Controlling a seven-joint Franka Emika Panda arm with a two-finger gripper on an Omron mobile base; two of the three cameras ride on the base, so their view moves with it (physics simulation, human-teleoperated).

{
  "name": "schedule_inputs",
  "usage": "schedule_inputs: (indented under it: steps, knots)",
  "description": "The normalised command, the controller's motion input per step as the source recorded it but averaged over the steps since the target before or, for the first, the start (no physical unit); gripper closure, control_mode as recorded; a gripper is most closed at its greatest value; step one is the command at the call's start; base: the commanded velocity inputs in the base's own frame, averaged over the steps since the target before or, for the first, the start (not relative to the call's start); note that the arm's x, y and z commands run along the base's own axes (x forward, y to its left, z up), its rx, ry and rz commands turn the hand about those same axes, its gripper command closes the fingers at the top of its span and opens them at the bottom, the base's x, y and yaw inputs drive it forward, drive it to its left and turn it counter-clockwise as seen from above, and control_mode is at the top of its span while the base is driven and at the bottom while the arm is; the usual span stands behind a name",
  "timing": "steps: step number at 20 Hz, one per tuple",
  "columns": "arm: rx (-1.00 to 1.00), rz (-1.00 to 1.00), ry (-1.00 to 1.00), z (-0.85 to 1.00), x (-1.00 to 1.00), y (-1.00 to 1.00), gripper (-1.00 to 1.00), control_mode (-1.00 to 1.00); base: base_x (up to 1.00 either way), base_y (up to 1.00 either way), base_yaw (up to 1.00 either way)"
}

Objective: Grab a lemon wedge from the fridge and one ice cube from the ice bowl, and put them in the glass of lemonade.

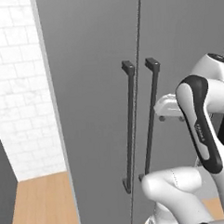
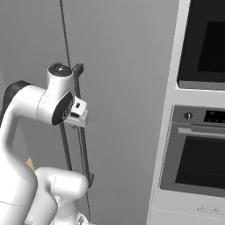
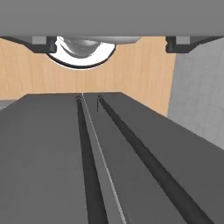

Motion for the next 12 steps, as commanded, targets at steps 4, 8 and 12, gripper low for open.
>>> schedule_inputs:
  steps: [4,8,12]
  knots:
    - [0.00,0.00,0.00,0.00,0.00,0.00,-1.00,1.00,-0.76,-0.05,-0.12]
    - [0.00,0.00,0.00,0.00,0.00,0.00,-1.00,1.00,-0.89,-0.19,-0.10]
    - [0.00,0.00,0.00,0.00,0.00,0.00,-1.00,1.00,-0.67,-0.03,-0.01]
